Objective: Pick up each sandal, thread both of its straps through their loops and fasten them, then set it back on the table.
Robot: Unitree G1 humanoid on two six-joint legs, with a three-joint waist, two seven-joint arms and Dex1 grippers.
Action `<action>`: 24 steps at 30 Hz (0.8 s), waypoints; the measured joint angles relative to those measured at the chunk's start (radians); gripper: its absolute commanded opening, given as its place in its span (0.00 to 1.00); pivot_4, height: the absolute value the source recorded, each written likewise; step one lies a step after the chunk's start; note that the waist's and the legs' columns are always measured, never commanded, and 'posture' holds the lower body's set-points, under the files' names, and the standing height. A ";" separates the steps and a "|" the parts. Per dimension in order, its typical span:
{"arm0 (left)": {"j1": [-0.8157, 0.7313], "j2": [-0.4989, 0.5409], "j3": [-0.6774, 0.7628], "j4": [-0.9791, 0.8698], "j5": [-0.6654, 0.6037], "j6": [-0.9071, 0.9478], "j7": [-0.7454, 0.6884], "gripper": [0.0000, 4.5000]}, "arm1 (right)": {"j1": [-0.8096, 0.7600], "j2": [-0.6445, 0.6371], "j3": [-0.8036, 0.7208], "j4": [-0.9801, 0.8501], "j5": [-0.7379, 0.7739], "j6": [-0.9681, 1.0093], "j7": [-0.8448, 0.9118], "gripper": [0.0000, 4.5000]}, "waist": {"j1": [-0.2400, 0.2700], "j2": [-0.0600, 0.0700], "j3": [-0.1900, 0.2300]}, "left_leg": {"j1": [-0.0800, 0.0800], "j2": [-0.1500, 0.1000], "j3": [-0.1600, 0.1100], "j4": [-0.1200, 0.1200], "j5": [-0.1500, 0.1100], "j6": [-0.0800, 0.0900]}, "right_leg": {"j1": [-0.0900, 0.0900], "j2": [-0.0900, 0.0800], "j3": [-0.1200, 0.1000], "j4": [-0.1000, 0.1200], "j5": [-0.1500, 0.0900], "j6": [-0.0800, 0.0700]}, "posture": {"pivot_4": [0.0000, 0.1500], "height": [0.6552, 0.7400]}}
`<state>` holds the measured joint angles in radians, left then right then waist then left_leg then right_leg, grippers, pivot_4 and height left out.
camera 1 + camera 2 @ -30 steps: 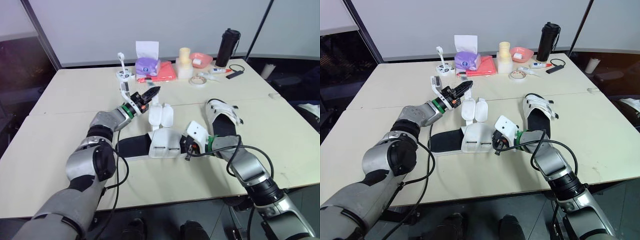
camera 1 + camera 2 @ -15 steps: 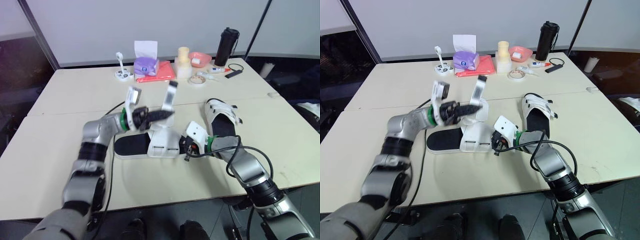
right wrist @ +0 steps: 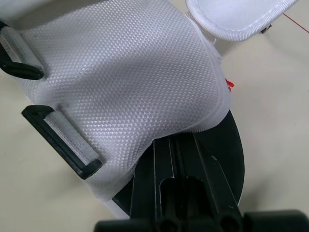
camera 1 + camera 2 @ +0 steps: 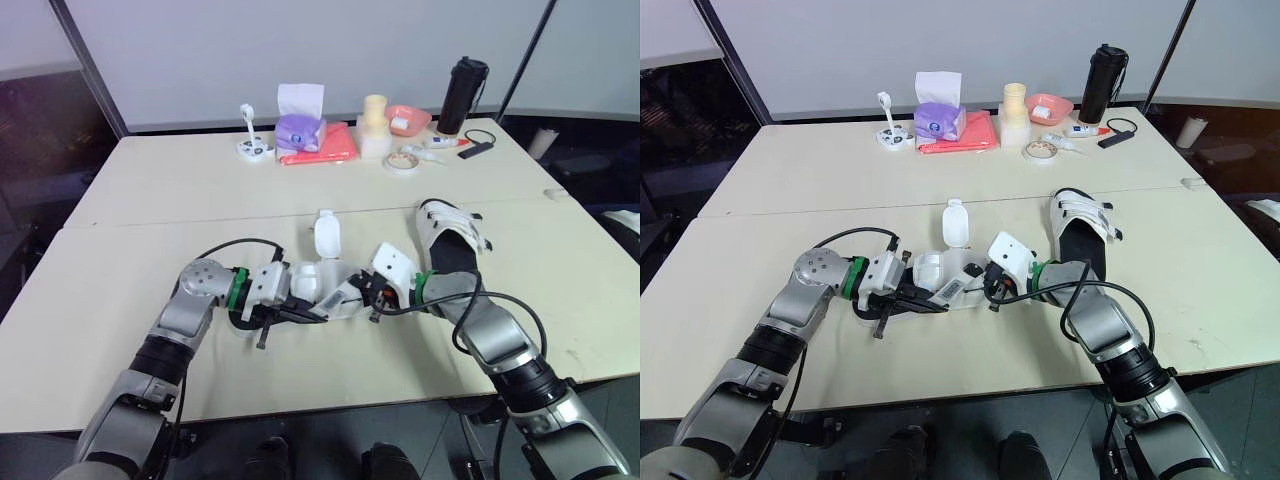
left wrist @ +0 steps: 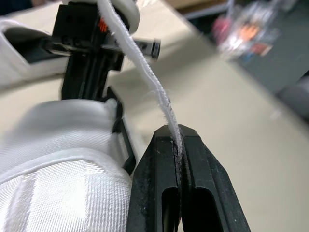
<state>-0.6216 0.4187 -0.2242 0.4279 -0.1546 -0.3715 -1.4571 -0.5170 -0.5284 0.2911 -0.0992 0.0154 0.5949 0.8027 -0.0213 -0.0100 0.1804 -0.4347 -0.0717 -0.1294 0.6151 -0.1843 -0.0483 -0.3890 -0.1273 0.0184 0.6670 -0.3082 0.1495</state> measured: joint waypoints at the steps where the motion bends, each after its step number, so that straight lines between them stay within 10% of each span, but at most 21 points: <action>1: -0.007 -0.012 0.000 0.034 0.017 -0.070 0.019 0.01 | -0.001 0.000 0.000 0.003 0.000 -0.001 0.001 0.00 | 0.001 0.000 0.000 | 0.000 0.000 0.000 0.000 0.000 0.000 | 0.000 0.000 0.000 0.000 0.000 0.000 | 1.00 1.00; 11: -0.088 -0.063 0.002 0.275 0.108 -0.563 0.182 0.01 | -0.002 0.000 -0.002 0.005 0.000 -0.001 0.004 0.00 | 0.002 0.000 0.000 | 0.000 0.000 0.000 0.000 0.000 0.000 | 0.001 0.000 -0.001 0.000 0.000 0.000 | 1.00 1.00; 24: -0.098 0.003 0.000 0.382 0.099 -0.757 0.213 0.01 | -0.002 0.000 -0.001 0.005 -0.003 -0.002 0.005 0.00 | 0.001 0.000 0.000 | 0.000 0.000 0.000 0.000 0.000 0.000 | 0.001 0.001 -0.001 0.001 0.000 0.000 | 1.00 1.00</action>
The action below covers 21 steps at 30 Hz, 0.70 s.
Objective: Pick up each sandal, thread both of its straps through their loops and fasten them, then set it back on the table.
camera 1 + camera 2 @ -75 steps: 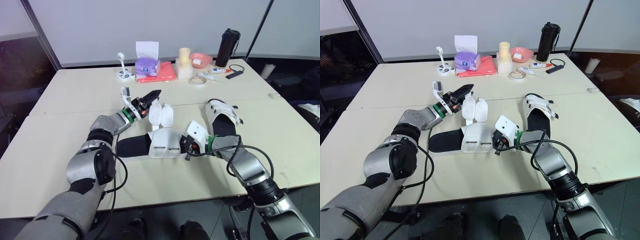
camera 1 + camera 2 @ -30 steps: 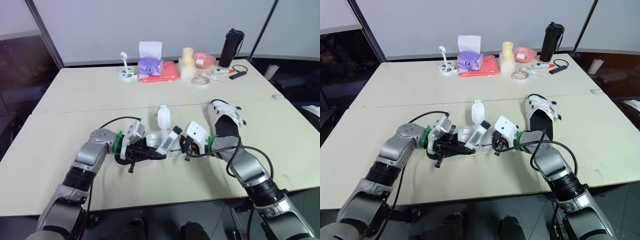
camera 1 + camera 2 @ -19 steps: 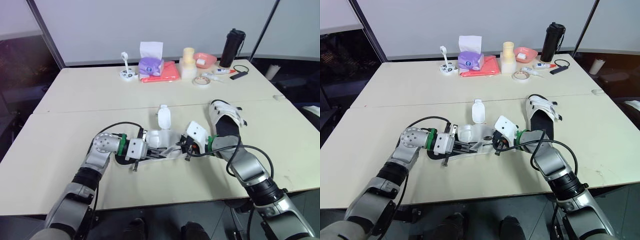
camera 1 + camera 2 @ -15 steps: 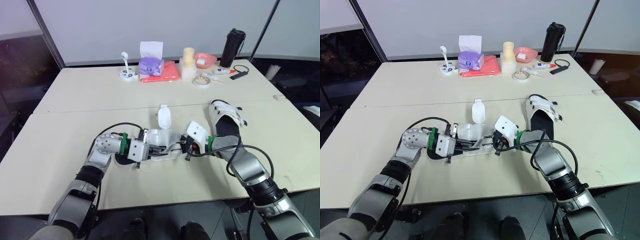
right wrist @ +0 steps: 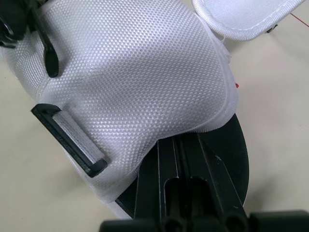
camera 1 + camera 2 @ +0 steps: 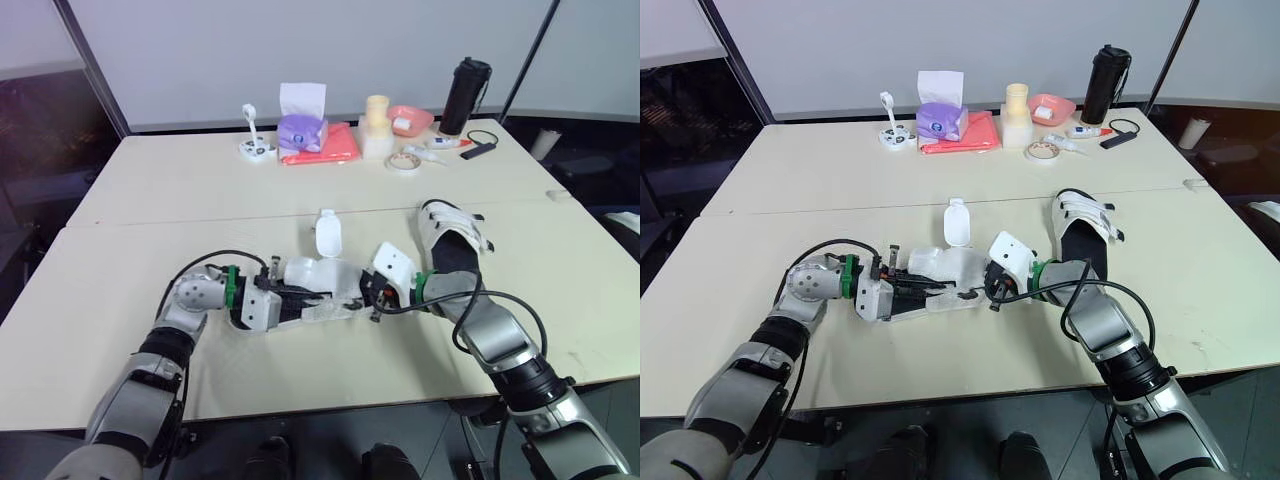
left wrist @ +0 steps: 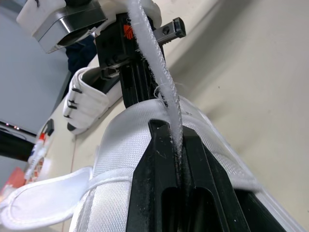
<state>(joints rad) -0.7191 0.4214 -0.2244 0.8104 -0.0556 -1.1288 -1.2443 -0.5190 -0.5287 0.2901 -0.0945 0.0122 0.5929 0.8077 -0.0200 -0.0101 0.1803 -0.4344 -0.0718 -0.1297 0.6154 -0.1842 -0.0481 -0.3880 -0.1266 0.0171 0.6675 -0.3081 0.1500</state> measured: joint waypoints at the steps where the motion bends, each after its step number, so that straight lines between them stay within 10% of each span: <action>1: 0.000 0.000 -0.001 0.003 0.000 -0.019 0.008 0.01 | 0.000 0.000 0.000 0.000 0.000 -0.001 0.000 0.00 | 0.000 0.000 0.000 | 0.000 0.000 0.000 0.000 0.000 0.000 | 0.000 0.000 0.000 0.000 0.000 0.000 | 1.00 1.00; 11: -0.008 -0.028 -0.055 0.026 0.002 -0.155 0.090 0.01 | -0.003 0.000 0.002 0.001 -0.004 -0.002 0.004 0.00 | -0.001 0.000 0.000 | 0.000 0.000 0.000 0.000 0.000 0.000 | 0.000 0.000 0.000 0.000 0.000 0.000 | 1.00 1.00; 14: -0.029 -0.027 -0.075 0.040 0.002 -0.190 0.109 0.20 | -0.003 0.000 0.002 0.001 -0.006 -0.001 0.004 0.00 | 0.000 0.000 0.000 | 0.000 0.000 0.000 0.000 0.000 0.000 | 0.000 0.000 0.000 0.000 0.000 0.000 | 1.00 1.00; 21: -0.041 0.003 -0.100 0.083 0.024 -0.250 0.170 0.98 | -0.005 0.001 0.003 0.002 -0.007 -0.001 0.004 0.00 | -0.001 0.000 0.000 | 0.000 0.000 0.000 0.000 0.000 0.000 | 0.000 0.000 0.000 0.000 0.000 0.000 | 1.00 1.00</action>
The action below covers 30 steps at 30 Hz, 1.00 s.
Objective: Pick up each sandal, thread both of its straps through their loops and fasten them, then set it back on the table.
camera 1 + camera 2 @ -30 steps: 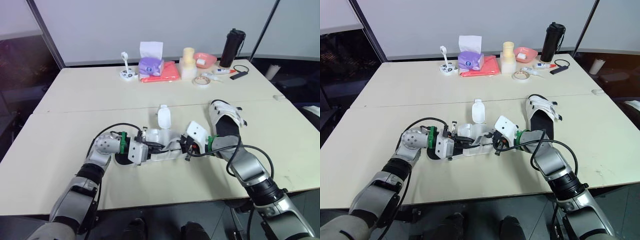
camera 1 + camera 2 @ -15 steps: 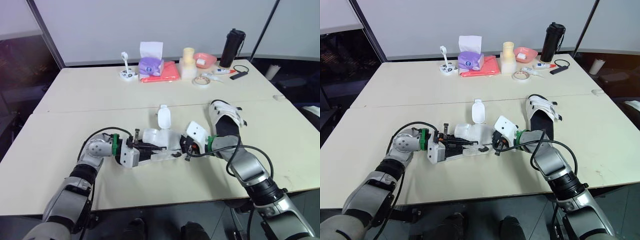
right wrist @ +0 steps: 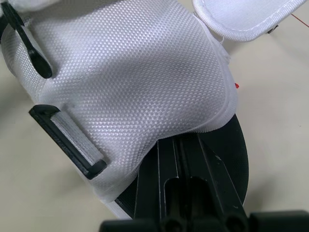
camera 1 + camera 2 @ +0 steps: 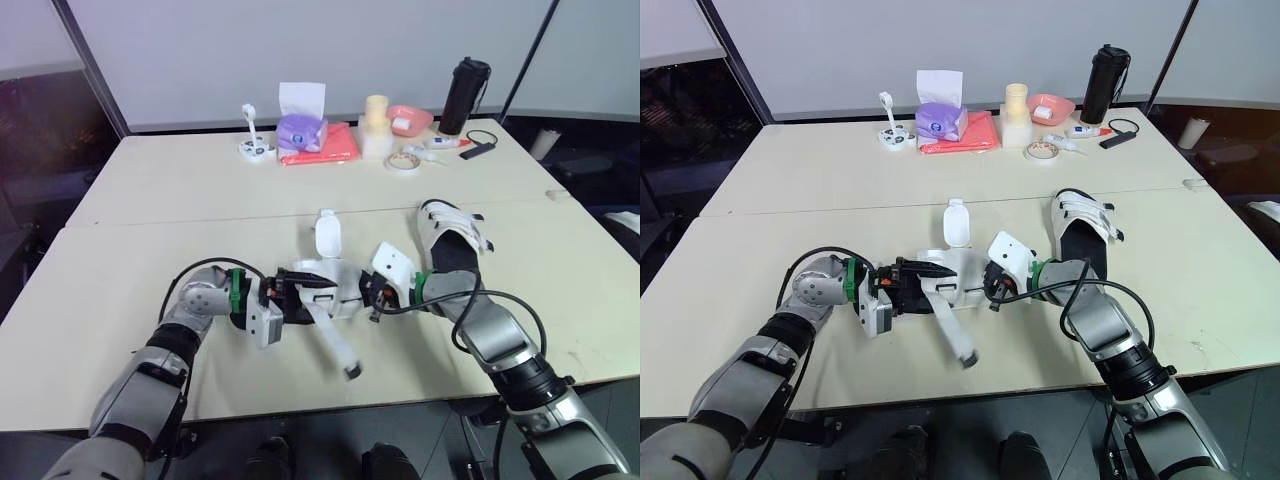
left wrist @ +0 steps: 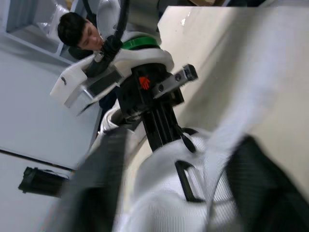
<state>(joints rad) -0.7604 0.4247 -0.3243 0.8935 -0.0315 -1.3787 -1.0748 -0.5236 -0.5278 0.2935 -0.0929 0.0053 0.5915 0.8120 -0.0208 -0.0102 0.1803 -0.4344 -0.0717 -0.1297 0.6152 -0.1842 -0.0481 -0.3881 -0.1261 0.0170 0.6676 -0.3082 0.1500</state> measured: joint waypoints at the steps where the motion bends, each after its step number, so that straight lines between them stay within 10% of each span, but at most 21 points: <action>1: 0.000 0.003 -0.001 0.006 0.002 -0.007 0.011 0.99 | 0.000 0.000 0.000 0.001 0.000 0.000 0.000 0.00 | 0.000 0.000 0.000 | 0.000 0.000 0.000 0.000 0.000 0.000 | 0.000 0.000 0.000 0.000 0.000 0.000 | 1.00 1.00; 20: 0.152 0.272 -0.079 -0.173 -0.086 0.215 -0.004 0.99 | -0.027 0.016 0.016 0.038 -0.001 -0.023 0.009 0.00 | -0.022 0.000 0.000 | 0.001 0.001 -0.002 -0.001 0.000 0.000 | 0.001 0.001 0.000 0.000 0.000 0.000 | 1.00 1.00; 30: 0.288 0.408 0.018 -0.701 -0.647 1.529 -0.168 0.99 | -0.030 0.032 0.021 0.041 -0.003 -0.030 0.008 0.00 | -0.032 0.001 0.000 | 0.002 0.002 -0.002 -0.002 0.000 0.000 | 0.000 0.002 0.001 0.001 0.000 0.000 | 1.00 1.00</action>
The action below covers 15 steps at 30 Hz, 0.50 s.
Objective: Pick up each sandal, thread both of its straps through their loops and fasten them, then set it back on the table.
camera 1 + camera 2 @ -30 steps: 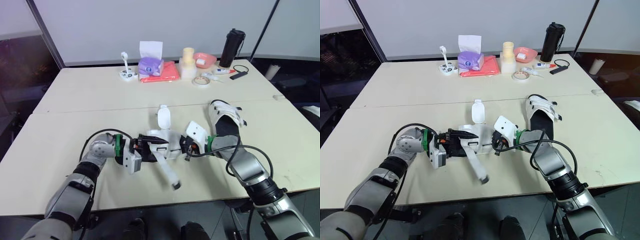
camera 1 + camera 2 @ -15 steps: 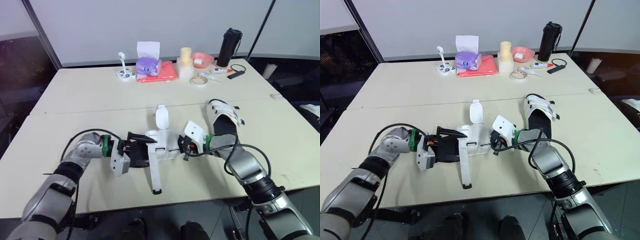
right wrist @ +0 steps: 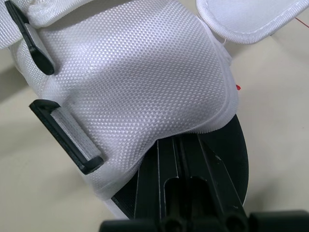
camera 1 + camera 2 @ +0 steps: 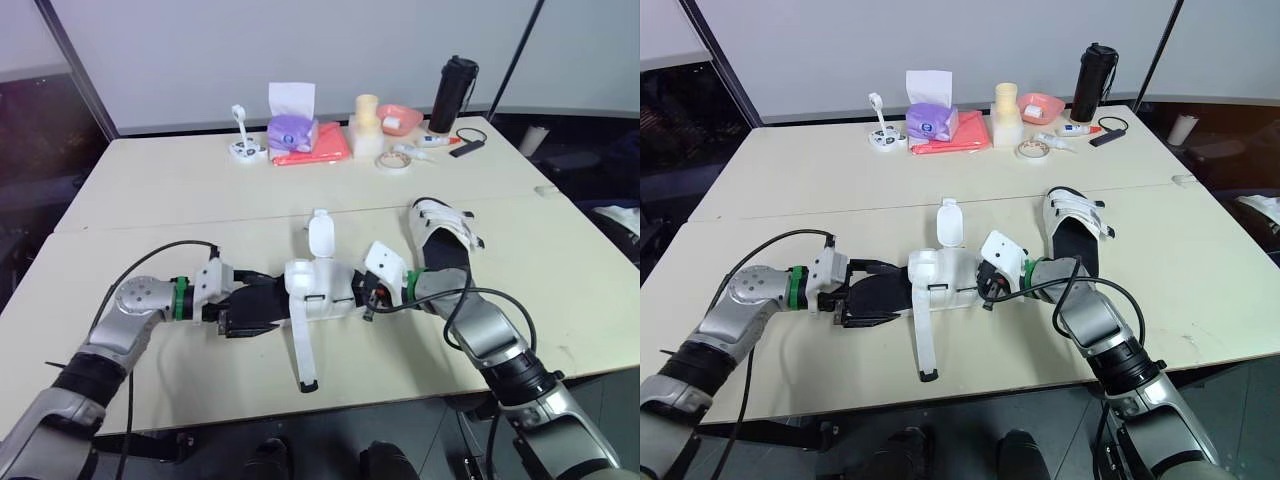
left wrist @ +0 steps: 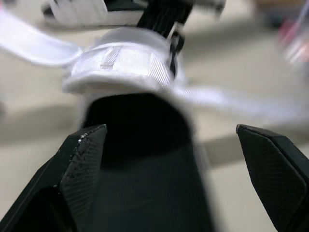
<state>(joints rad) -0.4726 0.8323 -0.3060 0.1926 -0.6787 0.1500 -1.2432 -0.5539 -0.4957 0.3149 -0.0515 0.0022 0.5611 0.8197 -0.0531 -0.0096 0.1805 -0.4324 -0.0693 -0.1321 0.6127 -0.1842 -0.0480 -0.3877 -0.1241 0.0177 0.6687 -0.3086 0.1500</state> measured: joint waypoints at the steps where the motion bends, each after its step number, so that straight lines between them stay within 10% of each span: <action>1: 0.002 0.023 0.006 -0.051 -0.050 0.123 -0.018 0.99 | 0.000 0.001 0.000 0.000 0.000 0.000 0.000 0.00 | -0.001 0.000 0.000 | 0.000 0.000 0.000 0.000 0.000 0.000 | 0.000 0.000 0.000 0.000 0.000 0.000 | 1.00 1.00; 15: 0.063 0.013 0.032 -0.204 -0.117 0.698 -0.001 0.99 | -0.001 0.002 0.003 -0.001 -0.006 0.003 0.001 0.00 | 0.007 0.000 0.000 | 0.001 0.001 0.002 -0.001 0.000 0.000 | 0.000 0.000 0.001 -0.001 0.000 -0.001 | 1.00 1.00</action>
<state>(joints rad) -0.4092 0.8452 -0.2739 -0.0113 -0.7959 0.8478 -1.2440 -0.5554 -0.4935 0.3175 -0.0524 -0.0034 0.5639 0.8205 -0.0463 -0.0096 0.1805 -0.4312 -0.0685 -0.1305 0.6117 -0.1842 -0.0482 -0.3876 -0.1238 0.0189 0.6681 -0.3085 0.1494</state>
